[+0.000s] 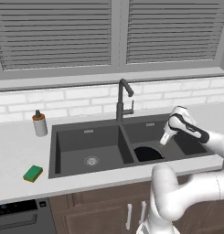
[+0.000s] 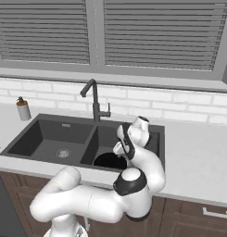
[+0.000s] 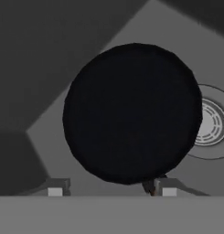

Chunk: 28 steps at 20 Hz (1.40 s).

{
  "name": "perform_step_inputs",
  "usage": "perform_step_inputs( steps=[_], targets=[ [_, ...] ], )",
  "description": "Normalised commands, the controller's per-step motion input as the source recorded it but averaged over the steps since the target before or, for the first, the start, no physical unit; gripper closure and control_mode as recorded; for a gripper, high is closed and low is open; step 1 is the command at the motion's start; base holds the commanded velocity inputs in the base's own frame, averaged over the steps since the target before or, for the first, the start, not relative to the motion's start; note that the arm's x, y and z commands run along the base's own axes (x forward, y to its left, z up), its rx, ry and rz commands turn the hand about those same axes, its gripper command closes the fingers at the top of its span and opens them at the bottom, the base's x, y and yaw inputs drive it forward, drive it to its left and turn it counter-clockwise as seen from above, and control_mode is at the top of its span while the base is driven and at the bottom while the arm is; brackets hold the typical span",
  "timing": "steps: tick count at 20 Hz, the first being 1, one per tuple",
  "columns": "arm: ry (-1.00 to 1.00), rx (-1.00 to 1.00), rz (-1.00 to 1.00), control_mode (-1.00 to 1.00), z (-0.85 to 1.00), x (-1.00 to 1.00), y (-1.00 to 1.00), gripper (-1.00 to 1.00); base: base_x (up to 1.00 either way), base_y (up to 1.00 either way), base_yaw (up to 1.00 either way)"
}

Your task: Pick the pan and sponge and place them into the sink. Then turn on the water.

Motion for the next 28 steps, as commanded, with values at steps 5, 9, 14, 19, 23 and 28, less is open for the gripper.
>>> perform_step_inputs(
  steps=[5, 9, 14, 19, 23, 28],
  targets=[
    [-0.61, -0.21, -0.06, -1.0, 0.24, -0.94, 0.2, -1.0, 0.0, 0.0, 0.0],
    [-0.46, -0.25, -0.05, -1.0, 0.91, -0.81, 0.36, -1.0, 0.0, 0.0, 0.0],
    [-0.17, -0.28, -0.02, -1.0, 1.0, -0.38, 0.44, -1.0, 0.0, 0.0, 0.0],
    [0.0, -0.26, -0.18, -1.0, 1.0, -0.18, 0.62, -1.0, 0.0, 0.0, 0.0],
    [0.0, -0.29, -0.25, -1.0, 0.98, -0.07, 0.99, -1.0, 0.0, 0.0, 0.0],
    [-0.1, -0.26, -0.01, -1.0, 0.87, -0.13, 0.91, -1.0, 0.0, 0.0, 0.0]
  ],
)
